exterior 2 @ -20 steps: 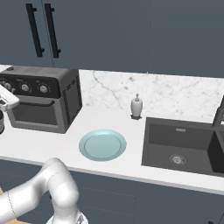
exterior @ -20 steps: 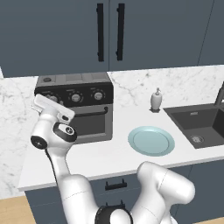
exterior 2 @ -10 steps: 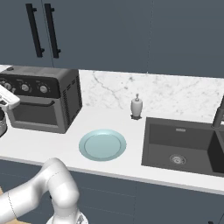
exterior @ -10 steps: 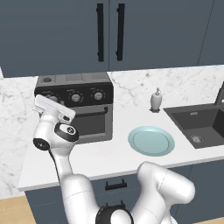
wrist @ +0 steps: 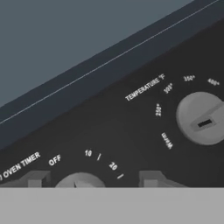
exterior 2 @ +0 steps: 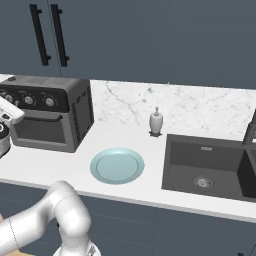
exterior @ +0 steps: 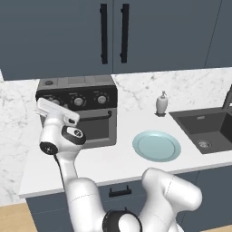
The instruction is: Pick up the kebab skewer and baguette bread, and place them inside the toaster oven. Close the toaster oven door and start by setting the timer.
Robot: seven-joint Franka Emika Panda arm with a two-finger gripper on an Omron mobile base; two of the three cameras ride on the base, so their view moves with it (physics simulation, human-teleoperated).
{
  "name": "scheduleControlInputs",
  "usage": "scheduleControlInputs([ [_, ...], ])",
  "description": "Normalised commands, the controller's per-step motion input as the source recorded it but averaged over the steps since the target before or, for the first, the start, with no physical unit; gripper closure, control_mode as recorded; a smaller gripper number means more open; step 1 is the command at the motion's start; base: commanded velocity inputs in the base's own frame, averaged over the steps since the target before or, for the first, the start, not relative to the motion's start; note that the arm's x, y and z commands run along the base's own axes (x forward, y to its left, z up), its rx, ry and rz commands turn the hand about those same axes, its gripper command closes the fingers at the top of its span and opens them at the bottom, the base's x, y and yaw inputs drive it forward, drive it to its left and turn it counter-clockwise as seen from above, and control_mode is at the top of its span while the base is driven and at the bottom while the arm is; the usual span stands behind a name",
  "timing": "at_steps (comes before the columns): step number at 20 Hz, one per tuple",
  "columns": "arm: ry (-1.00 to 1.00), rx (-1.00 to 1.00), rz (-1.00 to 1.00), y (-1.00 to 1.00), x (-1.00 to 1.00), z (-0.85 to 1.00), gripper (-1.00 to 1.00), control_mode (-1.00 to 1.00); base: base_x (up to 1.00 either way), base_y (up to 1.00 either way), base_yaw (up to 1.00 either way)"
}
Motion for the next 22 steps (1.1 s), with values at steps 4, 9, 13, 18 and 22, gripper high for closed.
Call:
scheduleControlInputs([
  [4, 0.24, 0.57, -0.54, -0.26, -0.9, 0.6, 1.0, -1.0, 0.0, 0.0, 0.0],
  [9, 0.23, 0.55, -0.56, -0.22, -1.0, 0.46, 1.0, -1.0, 0.0, 0.0, 0.0],
  [13, 0.24, 0.53, -0.56, -0.17, -1.0, 0.45, 1.0, -1.0, 0.0, 0.0, 0.0],
  [18, 0.28, 0.53, -0.58, -0.17, -1.0, 0.51, 1.0, -1.0, 0.0, 0.0, 0.0],
  [22, 0.26, 0.5, -0.57, -0.06, -1.0, 0.39, 1.0, -1.0, 0.0, 0.0, 0.0],
])
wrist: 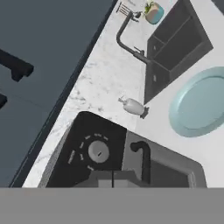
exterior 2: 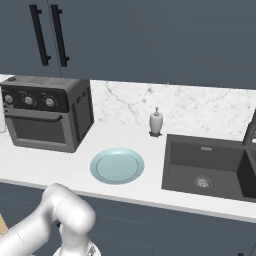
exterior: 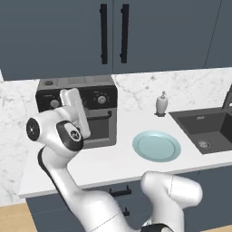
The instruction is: Pick up the kebab skewer and baguette bread, and place them inside the toaster oven. Close the toaster oven door and start by setting the timer.
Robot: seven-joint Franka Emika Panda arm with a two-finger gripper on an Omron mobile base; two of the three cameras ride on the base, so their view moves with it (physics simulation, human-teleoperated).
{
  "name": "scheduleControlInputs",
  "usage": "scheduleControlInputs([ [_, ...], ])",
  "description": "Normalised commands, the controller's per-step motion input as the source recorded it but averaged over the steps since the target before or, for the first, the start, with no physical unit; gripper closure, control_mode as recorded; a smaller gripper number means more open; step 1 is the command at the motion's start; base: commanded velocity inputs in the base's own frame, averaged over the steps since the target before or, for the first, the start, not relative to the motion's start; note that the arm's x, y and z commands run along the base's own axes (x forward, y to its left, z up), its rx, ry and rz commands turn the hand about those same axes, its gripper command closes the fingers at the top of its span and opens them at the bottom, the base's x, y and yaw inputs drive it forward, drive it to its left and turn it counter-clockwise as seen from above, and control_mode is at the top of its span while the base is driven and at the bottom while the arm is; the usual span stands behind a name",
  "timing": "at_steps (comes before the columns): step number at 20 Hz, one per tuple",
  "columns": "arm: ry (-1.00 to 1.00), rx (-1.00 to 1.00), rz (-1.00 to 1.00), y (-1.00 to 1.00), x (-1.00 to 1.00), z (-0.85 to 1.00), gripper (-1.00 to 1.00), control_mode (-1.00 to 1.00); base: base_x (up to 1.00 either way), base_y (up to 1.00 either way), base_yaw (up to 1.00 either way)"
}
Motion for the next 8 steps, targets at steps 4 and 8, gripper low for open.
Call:
scheduleControlInputs([
  [4, 0.23, 0.44, -0.49, 0.0, -1.0, 0.15, 1.0, -1.0, 0.0, 0.0, 0.0],
  [8, 0.21, 0.35, -0.27, 0.0, -1.0, 0.0, 1.0, -1.0, 0.0, 0.0, 0.0],
])
